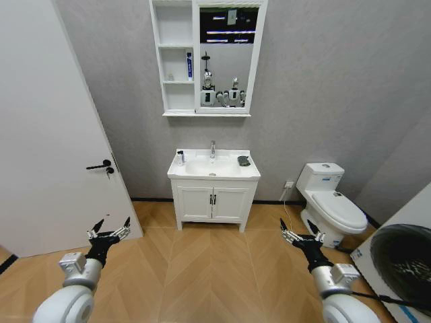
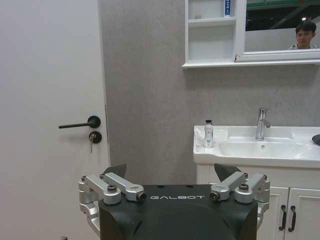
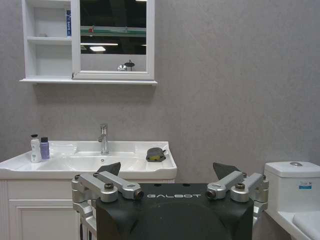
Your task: Move facial cleanser and shampoo from washbasin to cabinet, then wipe washbasin with towel.
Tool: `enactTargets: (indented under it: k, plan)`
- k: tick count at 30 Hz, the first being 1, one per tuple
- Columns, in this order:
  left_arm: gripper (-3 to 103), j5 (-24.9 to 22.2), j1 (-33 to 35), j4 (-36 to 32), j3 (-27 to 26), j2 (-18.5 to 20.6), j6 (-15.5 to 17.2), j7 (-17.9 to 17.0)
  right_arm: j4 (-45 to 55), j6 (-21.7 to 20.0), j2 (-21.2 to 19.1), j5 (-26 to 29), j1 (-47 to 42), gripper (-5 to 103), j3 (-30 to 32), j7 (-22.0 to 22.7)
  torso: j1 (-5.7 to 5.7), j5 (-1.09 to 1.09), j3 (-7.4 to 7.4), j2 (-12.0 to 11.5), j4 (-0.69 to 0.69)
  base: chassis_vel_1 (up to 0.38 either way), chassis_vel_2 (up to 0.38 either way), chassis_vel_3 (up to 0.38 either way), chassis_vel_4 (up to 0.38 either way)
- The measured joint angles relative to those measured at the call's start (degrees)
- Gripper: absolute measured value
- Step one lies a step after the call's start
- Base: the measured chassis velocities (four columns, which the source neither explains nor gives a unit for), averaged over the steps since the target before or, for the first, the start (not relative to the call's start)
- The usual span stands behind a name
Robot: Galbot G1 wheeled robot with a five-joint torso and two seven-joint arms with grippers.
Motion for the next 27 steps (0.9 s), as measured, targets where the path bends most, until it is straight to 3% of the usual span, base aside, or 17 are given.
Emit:
enactTargets:
  k: [13, 27]
  plan:
    - [99, 0.2, -1.1, 0.7, 0.7, 0.0, -0.2, 0.0, 0.8, 1.2, 1.4, -0.1, -1.9, 100, 0.7, 0.6, -0.03, -0.01, -0.01, 0.0, -0.01, -0.025, 0.024, 0.029, -0.025]
    - [97, 0.5, -0.6, 0.7, 0.8, -0.5, -0.3, 0.2, 1.7, 2.0, 2.3, -1.1, -2.2, 100, 0.2, 0.4, 0.01, -0.01, 0.0, 0.0, 0.0, -0.218, 0.213, 0.227, -0.211]
